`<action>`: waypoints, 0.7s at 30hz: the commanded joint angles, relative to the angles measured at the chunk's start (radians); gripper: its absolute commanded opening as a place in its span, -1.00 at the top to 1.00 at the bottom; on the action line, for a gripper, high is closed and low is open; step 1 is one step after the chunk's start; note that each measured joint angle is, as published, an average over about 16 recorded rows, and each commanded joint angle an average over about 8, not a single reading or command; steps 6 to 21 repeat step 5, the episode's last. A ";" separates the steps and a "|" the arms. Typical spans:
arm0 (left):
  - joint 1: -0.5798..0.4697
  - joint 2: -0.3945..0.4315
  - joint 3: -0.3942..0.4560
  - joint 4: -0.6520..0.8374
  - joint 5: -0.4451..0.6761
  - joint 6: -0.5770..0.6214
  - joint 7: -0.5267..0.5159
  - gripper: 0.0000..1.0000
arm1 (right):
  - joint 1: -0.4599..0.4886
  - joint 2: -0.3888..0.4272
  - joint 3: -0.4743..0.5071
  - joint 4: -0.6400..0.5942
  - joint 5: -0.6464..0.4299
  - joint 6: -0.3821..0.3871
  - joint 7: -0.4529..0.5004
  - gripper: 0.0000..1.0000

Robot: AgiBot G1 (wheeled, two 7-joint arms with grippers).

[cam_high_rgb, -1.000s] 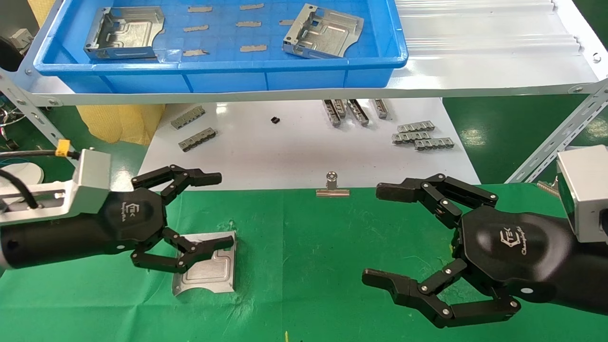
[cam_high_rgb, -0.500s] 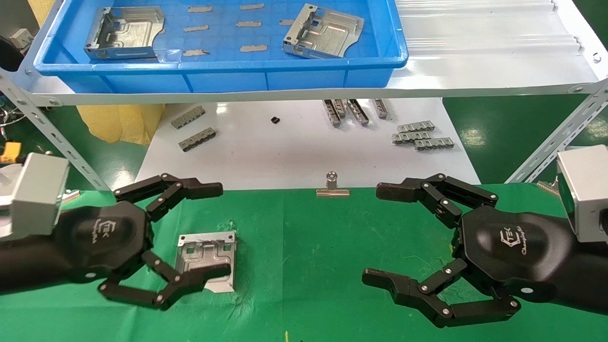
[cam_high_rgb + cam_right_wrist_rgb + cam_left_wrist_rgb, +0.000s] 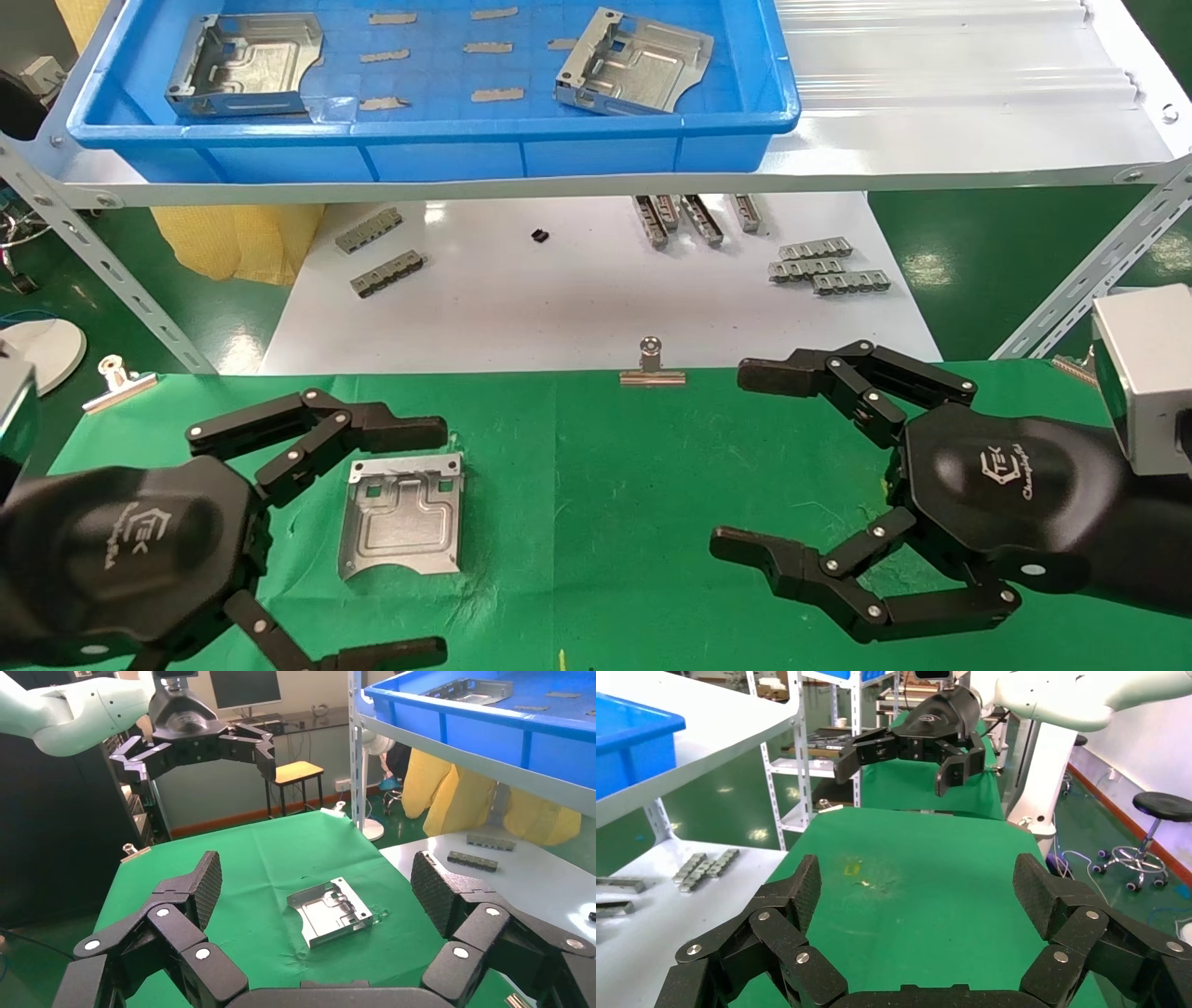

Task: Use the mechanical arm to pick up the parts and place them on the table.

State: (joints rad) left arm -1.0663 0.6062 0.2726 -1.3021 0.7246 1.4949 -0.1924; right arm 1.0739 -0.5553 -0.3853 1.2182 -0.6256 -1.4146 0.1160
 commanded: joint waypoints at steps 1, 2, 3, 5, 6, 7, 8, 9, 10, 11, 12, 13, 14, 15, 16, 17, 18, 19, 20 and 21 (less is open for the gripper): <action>0.011 -0.007 -0.009 -0.022 -0.007 -0.001 -0.010 -1.00 | 0.000 0.000 0.000 0.000 0.000 0.000 0.000 -1.00; 0.010 -0.006 -0.009 -0.020 -0.007 -0.002 -0.008 -1.00 | 0.000 0.000 0.000 0.000 0.000 0.000 0.000 -1.00; 0.010 -0.006 -0.008 -0.019 -0.007 -0.002 -0.008 -1.00 | 0.000 0.000 0.000 0.000 0.000 0.000 0.000 -1.00; 0.008 -0.005 -0.007 -0.016 -0.006 -0.002 -0.007 -1.00 | 0.000 0.000 0.000 0.000 0.000 0.000 0.000 -1.00; 0.008 -0.005 -0.007 -0.016 -0.006 -0.002 -0.007 -1.00 | 0.000 0.000 0.000 0.000 0.000 0.000 0.000 -1.00; 0.008 -0.005 -0.007 -0.016 -0.006 -0.002 -0.007 -1.00 | 0.000 0.000 0.000 0.000 0.000 0.000 0.000 -1.00; 0.008 -0.005 -0.007 -0.016 -0.006 -0.002 -0.007 -1.00 | 0.000 0.000 0.000 0.000 0.000 0.000 0.000 -1.00; 0.008 -0.005 -0.007 -0.016 -0.006 -0.002 -0.007 -1.00 | 0.000 0.000 0.000 0.000 0.000 0.000 0.000 -1.00; 0.008 -0.005 -0.007 -0.016 -0.006 -0.002 -0.007 -1.00 | 0.000 0.000 0.000 0.000 0.000 0.000 0.000 -1.00; 0.008 -0.005 -0.007 -0.016 -0.006 -0.002 -0.007 -1.00 | 0.000 0.000 0.000 0.000 0.000 0.000 0.000 -1.00; 0.008 -0.005 -0.007 -0.016 -0.006 -0.002 -0.007 -1.00 | 0.000 0.000 0.000 0.000 0.000 0.000 0.000 -1.00; 0.008 -0.005 -0.007 -0.016 -0.006 -0.002 -0.007 -1.00 | 0.000 0.000 0.000 0.000 0.000 0.000 0.000 -1.00; 0.008 -0.005 -0.007 -0.016 -0.006 -0.002 -0.007 -1.00 | 0.000 0.000 0.000 0.000 0.000 0.000 0.000 -1.00; 0.008 -0.005 -0.007 -0.016 -0.006 -0.002 -0.007 -1.00 | 0.000 0.000 0.000 0.000 0.000 0.000 0.000 -1.00; 0.008 -0.005 -0.007 -0.016 -0.006 -0.002 -0.007 -1.00 | 0.000 0.000 0.000 0.000 0.000 0.000 0.000 -1.00; 0.008 -0.005 -0.007 -0.016 -0.006 -0.002 -0.007 -1.00 | 0.000 0.000 0.000 0.000 0.000 0.000 0.000 -1.00; 0.008 -0.005 -0.007 -0.016 -0.006 -0.002 -0.007 -1.00 | 0.000 0.000 0.000 0.000 0.000 0.000 0.000 -1.00; 0.008 -0.005 -0.007 -0.016 -0.006 -0.002 -0.007 -1.00 | 0.000 0.000 0.000 0.000 0.000 0.000 0.000 -1.00; 0.008 -0.005 -0.007 -0.016 -0.006 -0.002 -0.007 -1.00 | 0.000 0.000 0.000 0.000 0.000 0.000 0.000 -1.00; 0.008 -0.005 -0.007 -0.016 -0.006 -0.002 -0.007 -1.00 | 0.000 0.000 0.000 0.000 0.000 0.000 0.000 -1.00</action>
